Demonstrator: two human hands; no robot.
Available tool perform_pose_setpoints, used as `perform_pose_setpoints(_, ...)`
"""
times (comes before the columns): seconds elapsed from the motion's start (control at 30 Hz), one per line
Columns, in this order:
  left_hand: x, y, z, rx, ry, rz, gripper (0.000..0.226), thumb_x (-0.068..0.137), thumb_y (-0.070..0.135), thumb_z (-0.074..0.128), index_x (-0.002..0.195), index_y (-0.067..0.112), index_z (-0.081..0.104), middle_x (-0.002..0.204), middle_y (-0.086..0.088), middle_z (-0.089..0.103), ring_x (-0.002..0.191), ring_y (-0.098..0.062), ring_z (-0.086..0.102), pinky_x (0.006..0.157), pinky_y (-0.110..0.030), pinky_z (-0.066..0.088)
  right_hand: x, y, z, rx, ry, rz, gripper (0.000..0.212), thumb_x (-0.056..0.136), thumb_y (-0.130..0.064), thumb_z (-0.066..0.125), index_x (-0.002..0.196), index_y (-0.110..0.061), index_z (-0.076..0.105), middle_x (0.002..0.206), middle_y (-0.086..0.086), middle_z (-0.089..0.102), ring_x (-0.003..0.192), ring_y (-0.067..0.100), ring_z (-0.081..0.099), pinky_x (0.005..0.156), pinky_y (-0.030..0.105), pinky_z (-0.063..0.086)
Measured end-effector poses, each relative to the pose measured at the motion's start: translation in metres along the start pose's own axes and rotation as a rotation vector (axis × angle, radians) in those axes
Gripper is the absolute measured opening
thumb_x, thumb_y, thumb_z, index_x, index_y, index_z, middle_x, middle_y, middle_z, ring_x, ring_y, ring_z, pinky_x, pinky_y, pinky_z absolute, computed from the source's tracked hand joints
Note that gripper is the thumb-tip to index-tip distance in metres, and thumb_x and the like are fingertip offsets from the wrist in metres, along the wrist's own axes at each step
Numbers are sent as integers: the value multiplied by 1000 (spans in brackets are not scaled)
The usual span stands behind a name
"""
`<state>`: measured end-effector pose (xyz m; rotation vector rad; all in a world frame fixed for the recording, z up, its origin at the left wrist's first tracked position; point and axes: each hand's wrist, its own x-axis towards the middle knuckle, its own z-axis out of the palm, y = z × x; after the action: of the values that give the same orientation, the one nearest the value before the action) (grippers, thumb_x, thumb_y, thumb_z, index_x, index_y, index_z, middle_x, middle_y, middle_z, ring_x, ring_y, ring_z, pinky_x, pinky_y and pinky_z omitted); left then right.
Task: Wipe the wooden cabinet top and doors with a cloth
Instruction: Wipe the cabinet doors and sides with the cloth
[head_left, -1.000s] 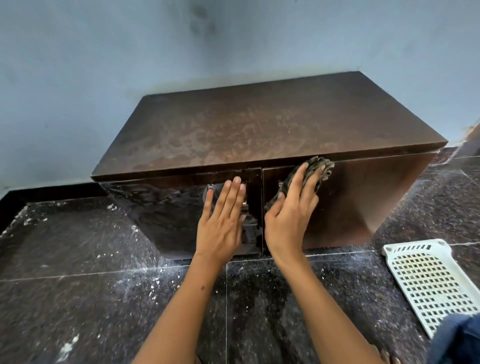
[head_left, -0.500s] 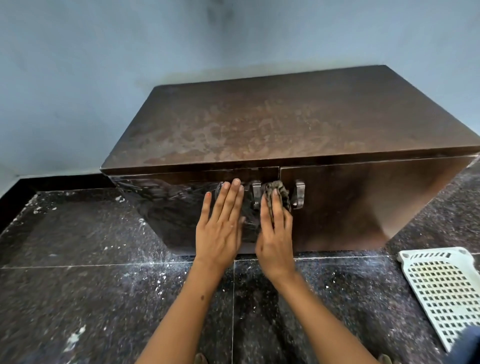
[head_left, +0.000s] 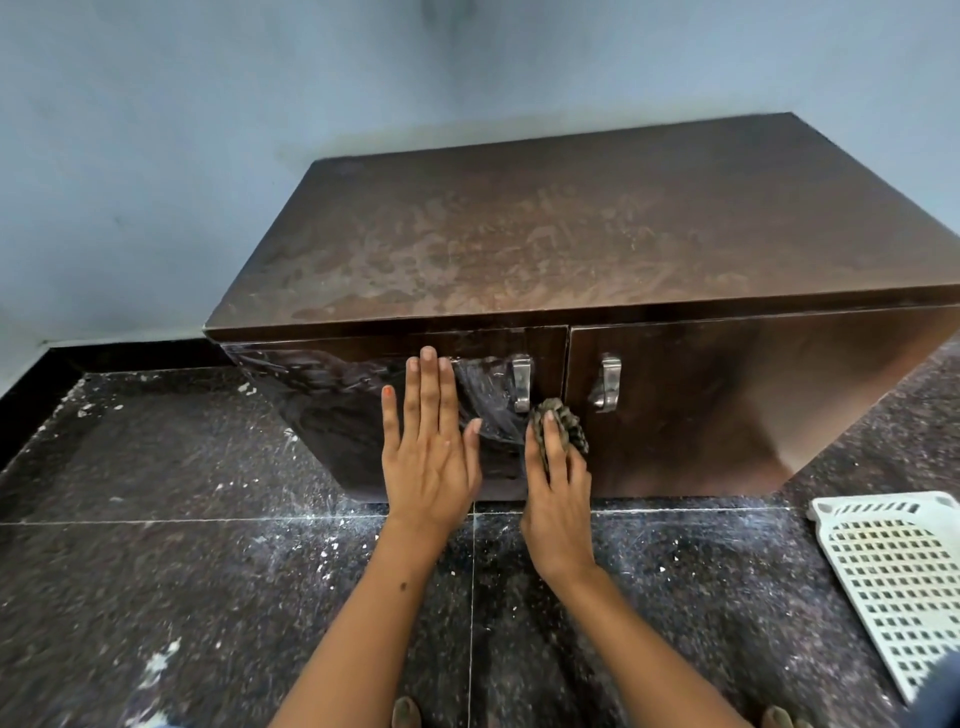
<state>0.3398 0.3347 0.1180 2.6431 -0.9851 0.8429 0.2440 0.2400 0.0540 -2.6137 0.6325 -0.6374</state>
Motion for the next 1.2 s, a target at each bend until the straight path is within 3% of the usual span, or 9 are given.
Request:
perform_pose_setpoints(0.1, 0, 1, 1, 18, -5, -5, 66, 97, 35, 31, 148, 1, 8, 157, -12, 1, 147, -22, -4, 118, -47, 2, -12, 9, 4, -24, -105, -12, 101, 57, 12, 75, 146, -9, 31, 157, 2, 6, 119, 35, 47, 90, 49, 49)
perform_pose_setpoints(0.2, 0, 2, -1, 17, -18, -8, 66, 97, 35, 31, 149, 1, 8, 157, -11, -1, 147, -21, -4, 118, -47, 1, -9, 9, 2, -47, -70, -25, 100, 55, 13, 76, 144, -8, 35, 156, 2, 9, 116, 35, 49, 87, 47, 50)
perform_pose_setpoints(0.4, 1, 0, -4, 21, -36, 1, 65, 98, 35, 30, 149, 2, 6, 157, -11, -2, 146, -20, -5, 118, -47, -1, 5, 1, 1, -3, 40, -22, 93, 61, 14, 70, 144, -8, 32, 154, 4, 13, 117, 31, 34, 89, 49, 48)
perform_pose_setpoints(0.6, -1, -4, -8, 20, -41, 24, 64, 98, 36, 26, 149, 2, 6, 157, -11, -1, 146, -20, -9, 118, -48, 0, -13, 10, 11, -99, -121, -66, 104, 58, 11, 74, 147, -14, 27, 157, -3, 6, 118, 31, 45, 89, 45, 49)
perform_pose_setpoints(0.73, 0, -10, -10, -9, -29, -32, 64, 98, 36, 28, 148, -1, 9, 156, -14, 0, 146, -22, -2, 117, -47, -1, 0, -4, 6, -119, -41, -156, 99, 49, 9, 78, 140, -11, 43, 152, 3, 31, 111, 32, 48, 77, 42, 52)
perform_pose_setpoints(0.87, 0, -12, -11, -15, -44, -29, 64, 98, 36, 27, 148, 0, 9, 156, -14, 0, 146, -23, 0, 118, -47, 0, 19, -24, 3, -66, 30, -270, 93, 60, 3, 73, 141, -13, 32, 153, 2, 22, 108, 29, 39, 76, 41, 51)
perform_pose_setpoints(1.0, 0, -12, -12, -32, -57, -35, 64, 98, 36, 25, 148, 0, 7, 156, -13, -2, 146, -24, 0, 118, -48, 0, 14, -24, 8, -50, 30, -214, 99, 60, 5, 72, 145, -14, 24, 155, 1, 16, 111, 28, 38, 82, 43, 51)
perform_pose_setpoints(1.2, -1, -11, -17, -42, -74, -38, 63, 98, 35, 25, 148, 1, 9, 157, -13, 1, 146, -24, 3, 117, -48, 0, -3, -11, 10, -36, -9, -97, 105, 51, 8, 78, 144, -11, 33, 155, 2, 17, 115, 32, 48, 86, 44, 51)
